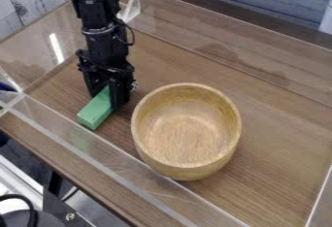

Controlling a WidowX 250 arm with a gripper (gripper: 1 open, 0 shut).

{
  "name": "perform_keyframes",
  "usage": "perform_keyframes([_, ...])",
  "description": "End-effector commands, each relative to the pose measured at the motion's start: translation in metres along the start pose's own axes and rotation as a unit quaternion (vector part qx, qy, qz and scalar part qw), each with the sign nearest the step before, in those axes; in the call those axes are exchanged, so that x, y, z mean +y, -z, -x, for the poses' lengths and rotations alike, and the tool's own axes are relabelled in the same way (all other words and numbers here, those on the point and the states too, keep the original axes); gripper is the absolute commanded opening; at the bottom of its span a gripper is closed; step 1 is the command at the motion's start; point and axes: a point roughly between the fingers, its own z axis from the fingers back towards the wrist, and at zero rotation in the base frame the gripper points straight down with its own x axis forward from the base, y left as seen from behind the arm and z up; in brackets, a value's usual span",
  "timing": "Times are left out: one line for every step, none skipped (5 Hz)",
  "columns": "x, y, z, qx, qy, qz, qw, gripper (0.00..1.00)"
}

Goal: Remove the green block from inside the brown bowl and put it on the table

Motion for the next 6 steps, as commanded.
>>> perform_keyframes([0.006, -0.019, -0.008, -0.022, -0.005, -0.010, 0.9997, 1.00])
perform_keyframes([0.003, -0.038, -0.008, -0.033, -0.007, -0.009, 0.9994, 1.00])
perform_keyframes([-0.003, -0.068, -0.009, -0.049, -0.009, -0.013, 0.9987, 1.00])
perform_keyframes([-0.015, -0.099, -0.010, -0.064, -0.006, -0.021, 0.9977, 1.00])
perform_keyframes([-0.026, -0.117, -0.010, -0.069, 0.000, -0.023, 0.9973, 1.00])
perform_keyframes([-0.024, -0.098, -0.009, -0.062, 0.006, -0.030, 0.9976, 1.00])
